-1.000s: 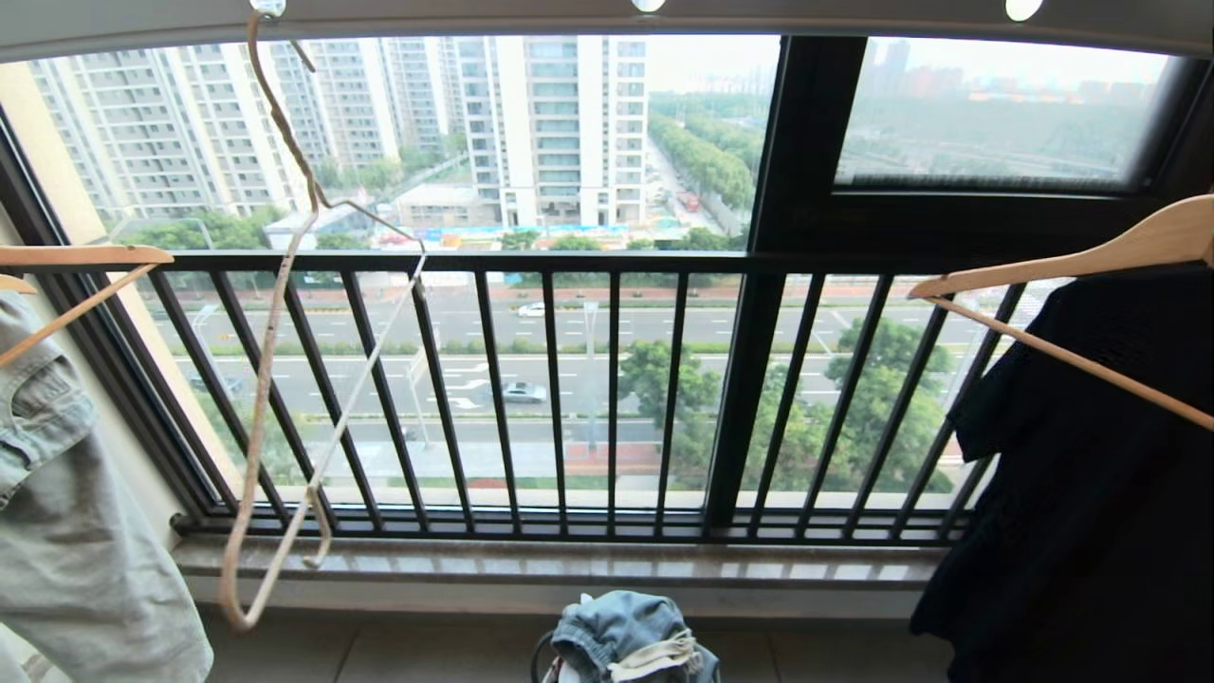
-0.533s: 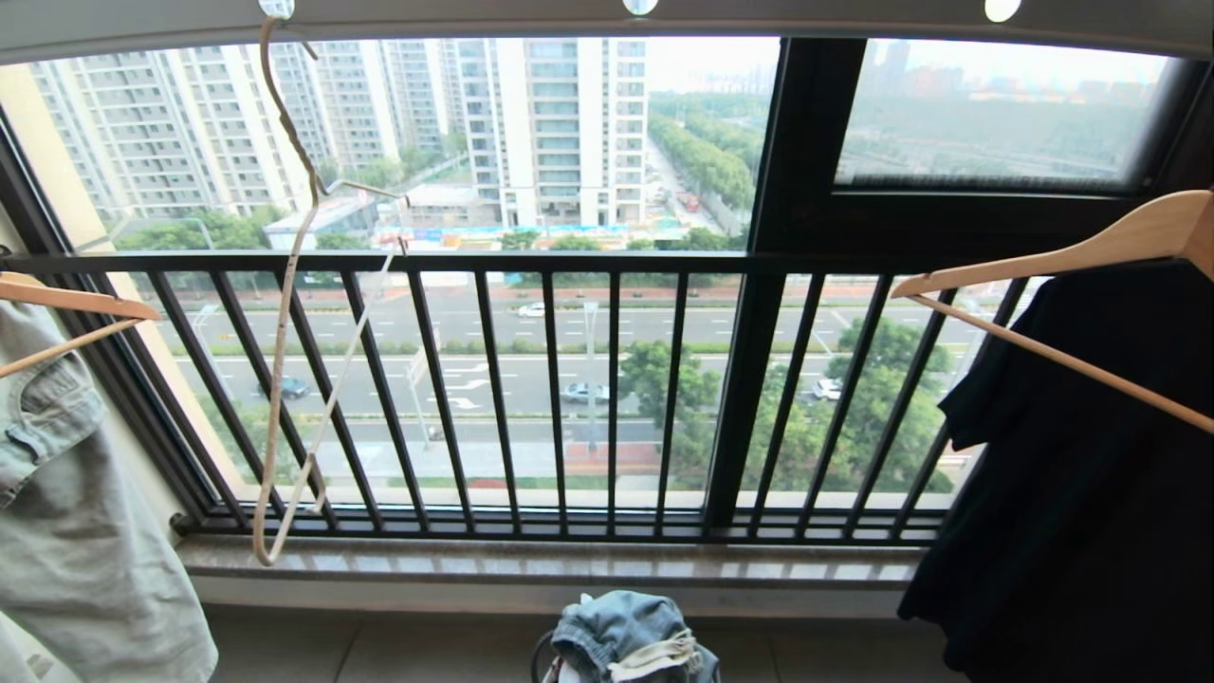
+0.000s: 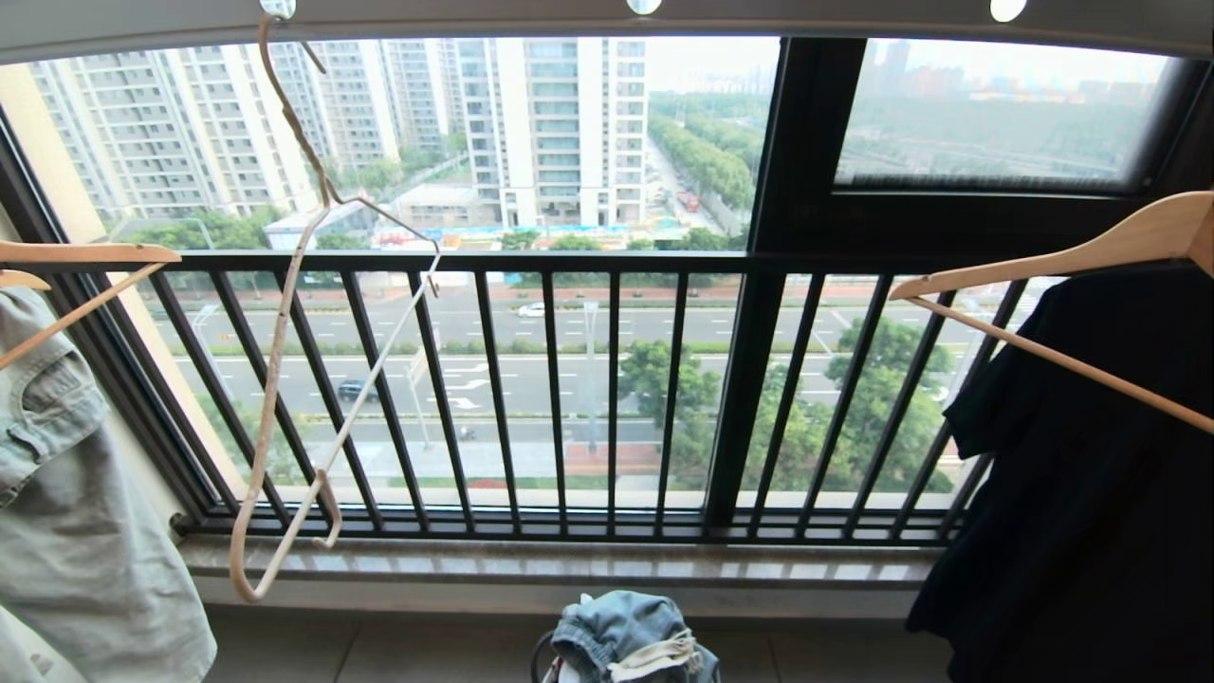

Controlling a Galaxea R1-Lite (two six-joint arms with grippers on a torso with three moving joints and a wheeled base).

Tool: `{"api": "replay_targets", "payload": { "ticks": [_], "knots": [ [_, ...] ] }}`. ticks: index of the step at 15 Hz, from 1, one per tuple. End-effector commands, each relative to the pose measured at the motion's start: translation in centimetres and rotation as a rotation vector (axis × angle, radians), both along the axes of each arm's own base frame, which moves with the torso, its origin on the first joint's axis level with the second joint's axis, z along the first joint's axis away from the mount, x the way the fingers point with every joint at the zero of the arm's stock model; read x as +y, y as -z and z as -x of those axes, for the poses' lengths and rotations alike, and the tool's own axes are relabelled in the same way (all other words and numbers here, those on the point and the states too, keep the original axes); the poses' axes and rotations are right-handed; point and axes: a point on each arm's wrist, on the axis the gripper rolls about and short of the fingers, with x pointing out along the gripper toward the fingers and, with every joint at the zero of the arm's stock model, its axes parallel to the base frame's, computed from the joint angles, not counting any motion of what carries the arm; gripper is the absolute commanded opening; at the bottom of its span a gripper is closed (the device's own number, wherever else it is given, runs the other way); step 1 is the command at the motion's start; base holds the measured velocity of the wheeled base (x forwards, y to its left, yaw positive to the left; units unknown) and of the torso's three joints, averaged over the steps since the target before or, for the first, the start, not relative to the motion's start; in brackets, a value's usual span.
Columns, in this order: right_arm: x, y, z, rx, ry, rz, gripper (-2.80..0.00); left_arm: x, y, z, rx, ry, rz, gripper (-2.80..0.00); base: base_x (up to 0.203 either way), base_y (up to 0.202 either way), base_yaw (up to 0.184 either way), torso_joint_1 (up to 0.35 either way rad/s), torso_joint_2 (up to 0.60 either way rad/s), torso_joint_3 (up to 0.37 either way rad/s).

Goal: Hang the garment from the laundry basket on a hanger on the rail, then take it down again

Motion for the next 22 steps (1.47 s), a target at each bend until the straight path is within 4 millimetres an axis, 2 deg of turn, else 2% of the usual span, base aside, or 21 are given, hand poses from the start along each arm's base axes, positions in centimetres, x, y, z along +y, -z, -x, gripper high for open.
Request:
{"api": "replay_targets", "payload": {
  "ticks": [1,22],
  "knots": [
    [0.00,-0.03,0.00,0.000,0.000,-0.001,-2.80,0.00,0.03,-0.01,0.003,0.000,0.001,-2.80,0.000,0.000,0.000,0.000,0.00,0.000],
    [0.00,0.01,-0.01,0.002,0.000,0.000,-2.80,0.00,0.03,-0.01,0.003,0.000,0.001,-2.80,0.000,0.000,0.000,0.000,0.00,0.000]
  ]
}}
